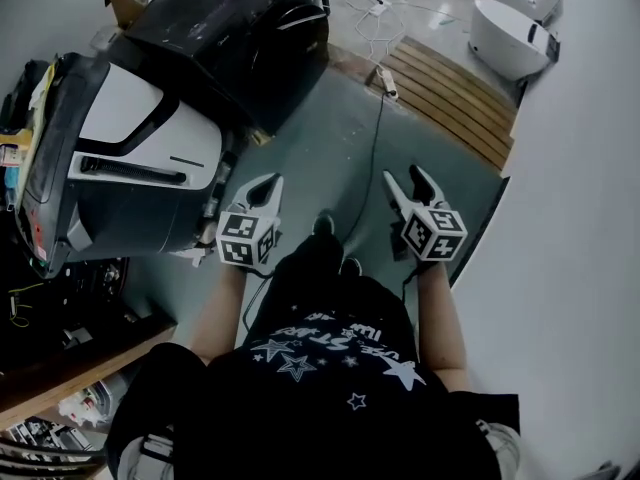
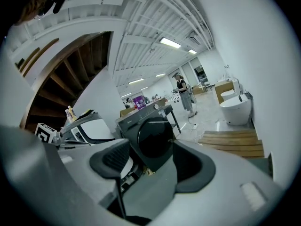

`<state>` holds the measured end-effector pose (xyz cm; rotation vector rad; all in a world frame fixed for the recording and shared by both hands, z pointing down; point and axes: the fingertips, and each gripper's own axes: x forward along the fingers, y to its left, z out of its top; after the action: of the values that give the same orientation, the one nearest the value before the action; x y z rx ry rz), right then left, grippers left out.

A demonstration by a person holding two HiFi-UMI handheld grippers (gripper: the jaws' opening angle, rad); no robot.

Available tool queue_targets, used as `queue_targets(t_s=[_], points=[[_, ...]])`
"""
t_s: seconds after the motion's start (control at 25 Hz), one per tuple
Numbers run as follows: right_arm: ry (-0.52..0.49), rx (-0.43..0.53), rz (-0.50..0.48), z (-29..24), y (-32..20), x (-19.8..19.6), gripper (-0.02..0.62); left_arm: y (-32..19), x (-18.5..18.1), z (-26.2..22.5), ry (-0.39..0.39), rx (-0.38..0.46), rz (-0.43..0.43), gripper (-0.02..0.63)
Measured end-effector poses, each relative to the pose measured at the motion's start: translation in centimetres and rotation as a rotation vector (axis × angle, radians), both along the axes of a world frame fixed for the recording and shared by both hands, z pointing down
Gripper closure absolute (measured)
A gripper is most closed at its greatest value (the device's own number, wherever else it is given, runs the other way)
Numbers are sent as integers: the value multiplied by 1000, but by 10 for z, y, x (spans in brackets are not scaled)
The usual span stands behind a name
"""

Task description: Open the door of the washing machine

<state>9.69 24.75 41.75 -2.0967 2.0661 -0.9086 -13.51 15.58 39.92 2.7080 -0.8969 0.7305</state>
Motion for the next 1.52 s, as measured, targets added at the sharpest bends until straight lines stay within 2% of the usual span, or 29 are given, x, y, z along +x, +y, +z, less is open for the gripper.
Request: queue_targets(t_s=[0.32, 0.6, 0.8, 1.08, 1.2, 1.32, 1.52], points=[[37, -54, -26, 20, -76, 41, 302, -82, 41, 23, 50, -33, -31, 595], [76, -132, -81, 35, -195, 85, 302, -185, 84, 65, 33, -118, -46, 595], [93, -167, -127, 33, -292, 104, 302, -260, 117, 83, 12, -164, -19, 595], [100, -204, -229, 47, -395, 117, 302, -358, 144, 97, -4, -128, 5, 595], [122, -213, -261, 52, -422, 115, 302, -387, 143, 105, -60, -87, 23, 595], [185, -223, -311, 63, -444, 113, 302, -404, 141, 109, -52, -105, -27, 595], [195, -212, -375, 74, -487, 109, 302, -414, 134, 110, -16, -138, -148, 595]])
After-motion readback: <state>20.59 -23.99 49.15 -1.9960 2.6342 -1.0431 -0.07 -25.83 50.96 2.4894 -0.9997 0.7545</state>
